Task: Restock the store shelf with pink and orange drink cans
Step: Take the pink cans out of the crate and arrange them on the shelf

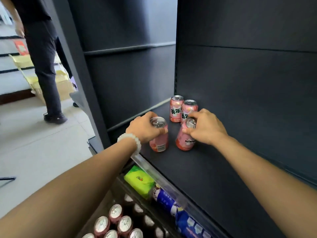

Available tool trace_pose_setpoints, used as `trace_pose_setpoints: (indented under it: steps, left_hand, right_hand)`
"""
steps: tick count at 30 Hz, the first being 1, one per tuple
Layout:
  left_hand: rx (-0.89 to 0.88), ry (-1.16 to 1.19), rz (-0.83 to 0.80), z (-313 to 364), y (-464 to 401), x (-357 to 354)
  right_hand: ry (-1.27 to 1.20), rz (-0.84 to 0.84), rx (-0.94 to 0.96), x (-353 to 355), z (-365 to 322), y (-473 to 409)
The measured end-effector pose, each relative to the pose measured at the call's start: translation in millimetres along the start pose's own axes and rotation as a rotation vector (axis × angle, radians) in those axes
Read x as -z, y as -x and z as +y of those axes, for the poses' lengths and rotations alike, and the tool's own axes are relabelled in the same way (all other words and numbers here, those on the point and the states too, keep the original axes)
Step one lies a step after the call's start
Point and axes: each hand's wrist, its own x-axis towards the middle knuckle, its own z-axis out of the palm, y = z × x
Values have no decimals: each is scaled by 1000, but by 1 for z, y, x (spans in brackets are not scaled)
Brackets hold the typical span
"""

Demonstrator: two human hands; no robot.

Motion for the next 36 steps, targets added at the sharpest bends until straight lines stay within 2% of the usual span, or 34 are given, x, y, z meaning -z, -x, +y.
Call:
trace_pose_setpoints:
  steps: [11,16,21,26,31,36]
  left_hand:
    - [1,-7,44,6,-99,-39]
    - [13,-40,-152,15,-104,-33]
    - [-97,85,-182,20,-107,-21]
    - [-169,-17,-83,8,-109,-20]
    - [-211,-7,88,5,-114,-34]
    - [-226,-88,-51,-2,-120,-22]
  right_hand:
    - [14,81,-13,-38,17,-79]
    - [-107,-4,76,-38,29,-84]
    - [-104,-26,130,-41,35,-83]
    - [49,76,96,-41,33,-79]
    - [158,195,63,-47,18,-80]
    - [15,116,208,-44,28,-81]
